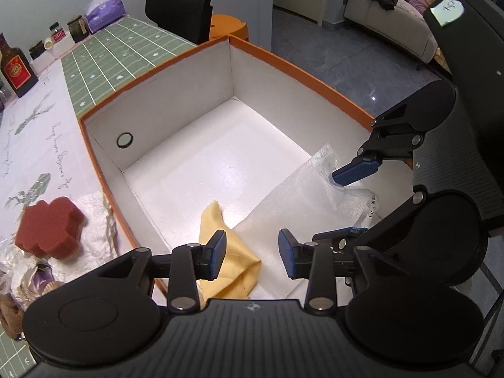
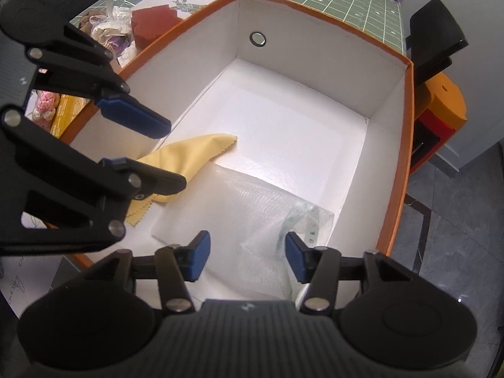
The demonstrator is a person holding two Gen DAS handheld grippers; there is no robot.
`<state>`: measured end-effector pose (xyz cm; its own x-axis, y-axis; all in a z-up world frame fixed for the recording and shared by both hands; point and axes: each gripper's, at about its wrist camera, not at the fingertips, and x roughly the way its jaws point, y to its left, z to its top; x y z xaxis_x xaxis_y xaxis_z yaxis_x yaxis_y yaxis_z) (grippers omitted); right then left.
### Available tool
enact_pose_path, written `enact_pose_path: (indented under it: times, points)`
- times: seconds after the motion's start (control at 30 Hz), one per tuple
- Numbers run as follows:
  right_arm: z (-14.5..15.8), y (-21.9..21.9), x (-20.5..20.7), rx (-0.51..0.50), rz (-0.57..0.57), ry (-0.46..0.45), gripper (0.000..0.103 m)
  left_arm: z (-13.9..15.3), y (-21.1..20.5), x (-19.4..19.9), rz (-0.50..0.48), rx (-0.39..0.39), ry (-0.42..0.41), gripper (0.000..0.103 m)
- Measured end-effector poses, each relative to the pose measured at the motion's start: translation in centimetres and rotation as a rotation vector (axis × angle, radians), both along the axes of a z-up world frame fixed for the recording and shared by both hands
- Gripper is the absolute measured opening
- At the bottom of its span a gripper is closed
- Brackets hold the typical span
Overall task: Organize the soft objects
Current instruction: 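Withdraw both tools from the box back over the table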
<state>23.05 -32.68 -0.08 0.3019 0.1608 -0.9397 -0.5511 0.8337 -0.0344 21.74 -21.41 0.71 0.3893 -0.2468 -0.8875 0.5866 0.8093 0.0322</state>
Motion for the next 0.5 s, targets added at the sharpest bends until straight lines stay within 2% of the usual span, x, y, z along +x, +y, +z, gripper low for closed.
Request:
enact_pose_path:
  times: [0.1, 0.27, 0.5]
  points:
    - [0.8, 0.2, -0.3, -0.01, -0.011, -0.021, 0.064, 1.0, 0.3, -0.8, 0.002, -0.019, -0.037, 0.044]
    - [2.4, 0.5, -1.4, -0.05, -0.022, -0.068, 0.065, 2.5, 1.3, -1.9, 0.014, -0.044, -0.083, 0.044]
    - [4.6, 0.6, -3.5, -0.003, -0.069, -0.159, 0.065, 4.6, 3.7, -4.5, 0.042, -0.099, -0.211, 0.045]
